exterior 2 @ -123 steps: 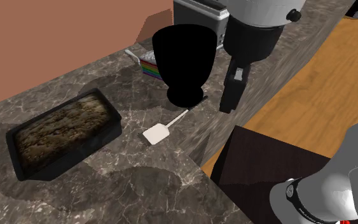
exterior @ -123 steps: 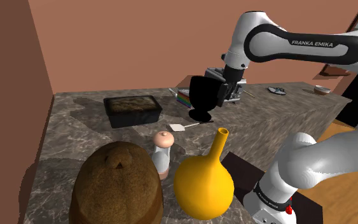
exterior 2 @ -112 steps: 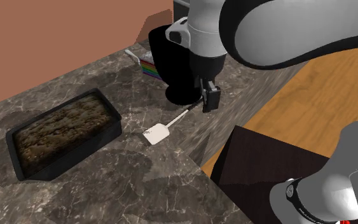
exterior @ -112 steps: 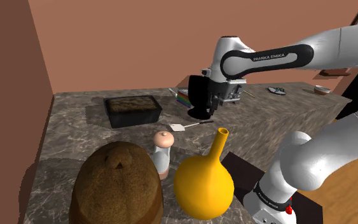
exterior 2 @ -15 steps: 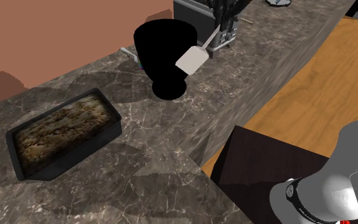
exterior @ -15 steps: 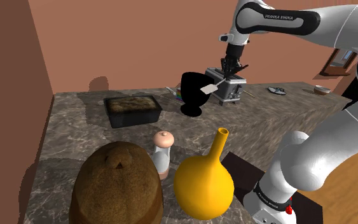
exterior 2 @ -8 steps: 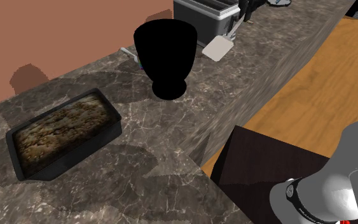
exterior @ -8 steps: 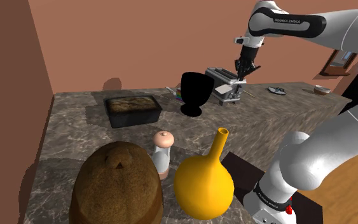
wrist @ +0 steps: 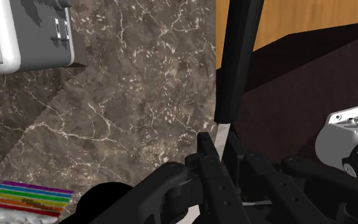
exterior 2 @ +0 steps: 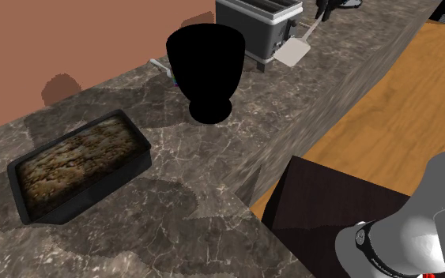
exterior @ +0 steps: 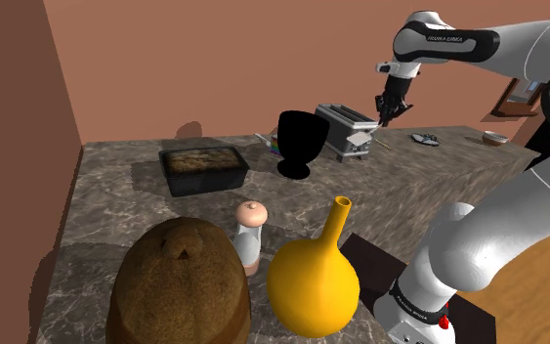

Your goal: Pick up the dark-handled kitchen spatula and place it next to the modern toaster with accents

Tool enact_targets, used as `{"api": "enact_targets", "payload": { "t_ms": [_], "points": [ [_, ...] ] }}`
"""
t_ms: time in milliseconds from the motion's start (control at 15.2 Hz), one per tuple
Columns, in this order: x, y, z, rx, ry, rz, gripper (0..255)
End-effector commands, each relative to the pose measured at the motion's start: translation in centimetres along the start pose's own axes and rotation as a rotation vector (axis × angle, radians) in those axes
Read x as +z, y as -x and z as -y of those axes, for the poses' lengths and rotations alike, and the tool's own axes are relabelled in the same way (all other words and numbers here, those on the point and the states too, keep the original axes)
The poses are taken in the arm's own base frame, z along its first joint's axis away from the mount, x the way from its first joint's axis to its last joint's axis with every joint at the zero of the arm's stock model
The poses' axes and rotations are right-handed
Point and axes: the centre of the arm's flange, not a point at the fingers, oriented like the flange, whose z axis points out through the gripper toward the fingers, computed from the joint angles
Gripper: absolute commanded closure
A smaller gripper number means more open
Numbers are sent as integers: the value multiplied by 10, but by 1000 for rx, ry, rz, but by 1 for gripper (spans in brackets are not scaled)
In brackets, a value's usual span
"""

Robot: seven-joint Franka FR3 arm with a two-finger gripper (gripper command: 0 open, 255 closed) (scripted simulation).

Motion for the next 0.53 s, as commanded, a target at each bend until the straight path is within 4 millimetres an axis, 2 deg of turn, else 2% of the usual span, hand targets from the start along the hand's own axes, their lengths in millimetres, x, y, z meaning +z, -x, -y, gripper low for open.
{"api": "enact_targets", "payload": {
  "t_ms": [0, 462],
  "points": [
    [10, 1, 1, -1, 0, 0, 255],
    [47, -2, 1, -1, 0, 0, 255]
  ]
}}
